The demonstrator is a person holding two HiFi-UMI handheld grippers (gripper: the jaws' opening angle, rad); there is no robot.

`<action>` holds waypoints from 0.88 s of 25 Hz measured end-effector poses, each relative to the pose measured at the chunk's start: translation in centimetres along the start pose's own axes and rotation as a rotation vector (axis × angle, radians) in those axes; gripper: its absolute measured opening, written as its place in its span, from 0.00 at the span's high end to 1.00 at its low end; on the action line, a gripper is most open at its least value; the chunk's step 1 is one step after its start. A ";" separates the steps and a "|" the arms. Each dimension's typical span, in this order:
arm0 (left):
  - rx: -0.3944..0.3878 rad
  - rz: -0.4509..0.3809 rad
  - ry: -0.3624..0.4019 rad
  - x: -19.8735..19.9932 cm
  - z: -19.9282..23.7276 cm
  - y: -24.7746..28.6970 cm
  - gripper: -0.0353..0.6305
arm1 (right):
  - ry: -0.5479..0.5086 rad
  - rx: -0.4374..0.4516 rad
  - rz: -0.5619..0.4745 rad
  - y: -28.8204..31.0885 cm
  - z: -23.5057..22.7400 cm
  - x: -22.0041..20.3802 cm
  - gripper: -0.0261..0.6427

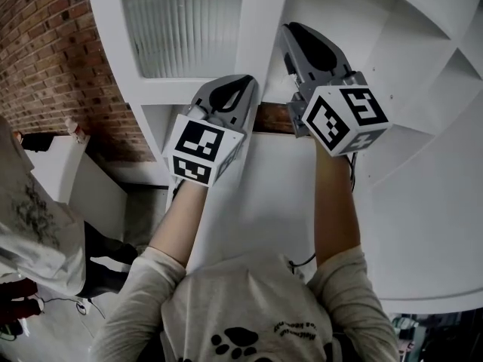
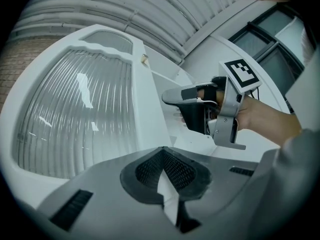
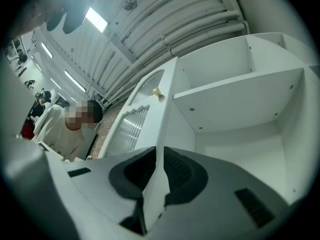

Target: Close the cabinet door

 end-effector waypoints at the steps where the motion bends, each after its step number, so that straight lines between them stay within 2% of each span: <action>1: 0.001 -0.008 0.000 0.1 -0.1 -0.1 0.94 | 0.002 -0.006 0.002 -0.2 0.0 -0.1 0.88; 10: -0.010 -0.021 -0.032 0.3 0.1 -0.1 0.94 | 0.034 -0.051 0.021 -2.0 0.2 -1.1 0.94; 22: -0.017 0.004 -0.052 -0.7 0.0 -0.8 0.94 | 0.064 -0.104 0.061 -5.2 2.5 -4.1 0.94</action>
Point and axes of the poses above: the fingertips, and each gripper's own axes: y forward along the fingers, z to its left, x out of its top, the point moved 1 cm from there along -y, backward along the fingers, and after that the axes turned 10 degrees about z, right-handed, at the moved point
